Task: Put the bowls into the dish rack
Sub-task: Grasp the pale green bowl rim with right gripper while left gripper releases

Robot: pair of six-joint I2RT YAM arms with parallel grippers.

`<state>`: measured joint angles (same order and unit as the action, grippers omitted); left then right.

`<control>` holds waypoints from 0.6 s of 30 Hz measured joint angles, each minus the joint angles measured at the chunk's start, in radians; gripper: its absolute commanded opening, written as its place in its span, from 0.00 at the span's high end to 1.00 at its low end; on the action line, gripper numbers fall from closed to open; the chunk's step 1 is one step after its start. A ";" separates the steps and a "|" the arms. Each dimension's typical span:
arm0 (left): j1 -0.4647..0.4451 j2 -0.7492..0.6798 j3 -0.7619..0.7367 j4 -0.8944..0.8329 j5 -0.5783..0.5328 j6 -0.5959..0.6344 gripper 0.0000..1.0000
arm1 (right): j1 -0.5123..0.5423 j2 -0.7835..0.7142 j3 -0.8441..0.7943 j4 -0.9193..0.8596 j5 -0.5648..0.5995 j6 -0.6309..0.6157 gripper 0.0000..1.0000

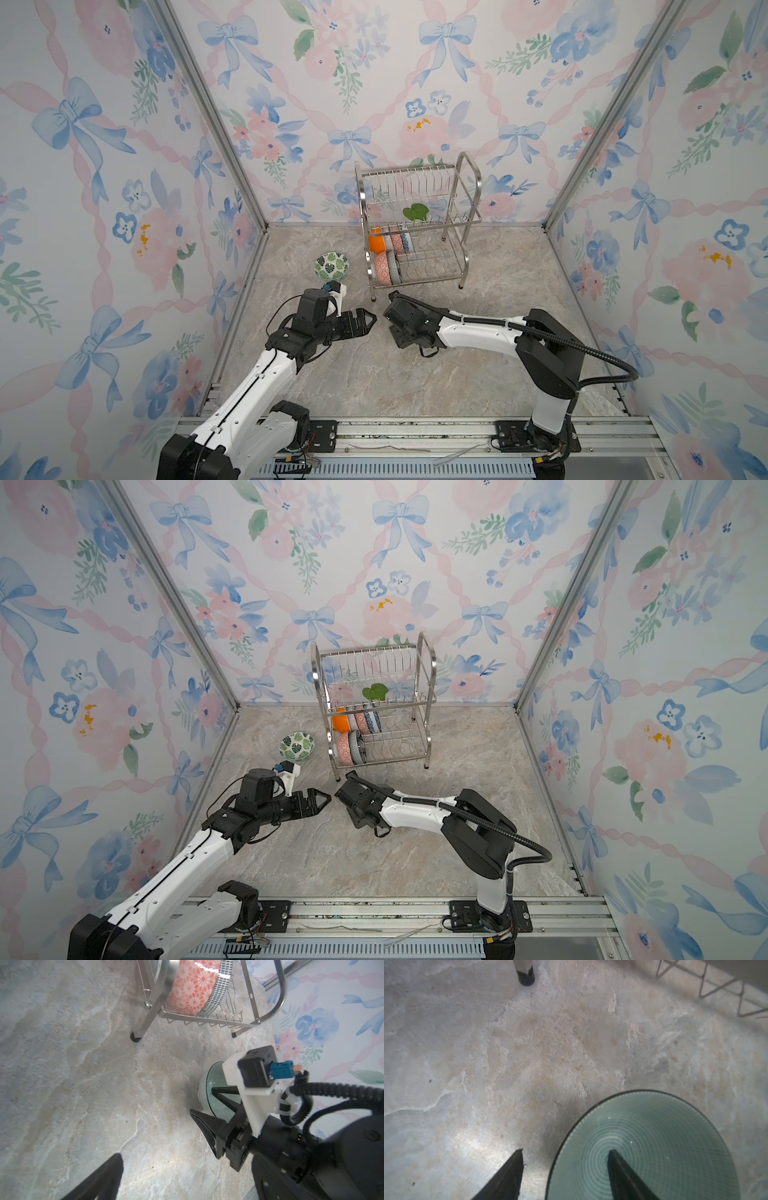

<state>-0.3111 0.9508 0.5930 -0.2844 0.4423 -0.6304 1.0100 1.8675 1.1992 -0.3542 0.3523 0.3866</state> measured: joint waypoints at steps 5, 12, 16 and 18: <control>0.013 0.000 -0.041 0.026 0.067 -0.030 0.02 | -0.003 0.003 0.000 0.003 -0.007 0.010 0.58; 0.024 0.000 -0.041 0.037 0.092 -0.038 0.02 | -0.021 0.003 -0.003 0.020 -0.027 0.013 0.89; 0.024 0.004 -0.041 0.037 0.097 -0.037 0.02 | -0.040 -0.034 -0.016 0.041 -0.020 0.007 0.97; 0.024 0.006 -0.041 0.037 0.097 -0.037 0.02 | -0.050 -0.047 -0.036 0.061 -0.038 0.006 0.98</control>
<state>-0.2874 0.9565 0.5518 -0.2470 0.5396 -0.6674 0.9604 1.8210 1.1633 -0.2932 0.3145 0.3931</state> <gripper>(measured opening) 0.980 0.126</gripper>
